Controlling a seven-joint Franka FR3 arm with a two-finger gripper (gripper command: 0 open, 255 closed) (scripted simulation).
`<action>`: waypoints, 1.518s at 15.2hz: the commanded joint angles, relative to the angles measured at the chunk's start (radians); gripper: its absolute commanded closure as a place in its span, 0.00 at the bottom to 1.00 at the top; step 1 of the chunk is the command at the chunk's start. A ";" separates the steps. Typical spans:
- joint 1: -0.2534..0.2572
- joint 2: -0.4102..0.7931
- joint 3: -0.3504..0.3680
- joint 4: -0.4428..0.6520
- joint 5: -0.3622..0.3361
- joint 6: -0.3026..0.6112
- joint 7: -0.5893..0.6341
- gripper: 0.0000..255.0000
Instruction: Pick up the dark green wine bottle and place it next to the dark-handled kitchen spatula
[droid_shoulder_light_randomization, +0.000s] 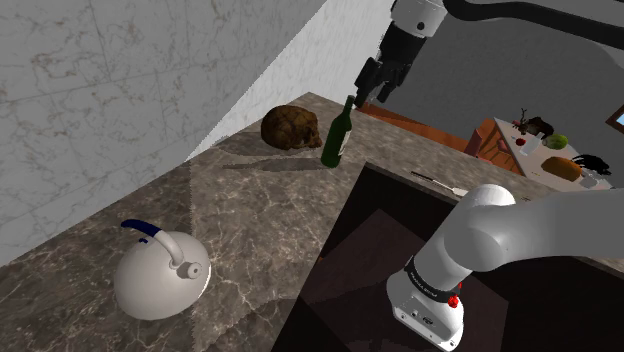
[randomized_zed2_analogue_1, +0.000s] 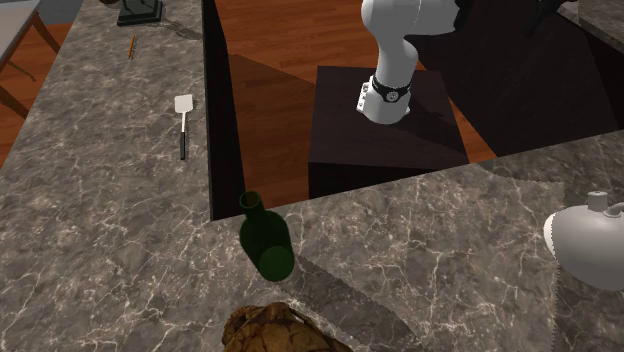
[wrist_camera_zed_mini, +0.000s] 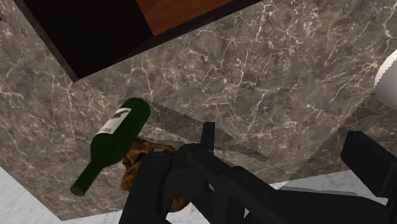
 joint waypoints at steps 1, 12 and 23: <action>0.000 0.000 0.000 0.000 0.000 0.000 0.000 0.00; -0.050 0.277 -0.213 0.107 -0.069 0.141 -0.248 0.00; -0.077 0.654 -0.392 0.370 -0.007 0.211 -0.510 0.00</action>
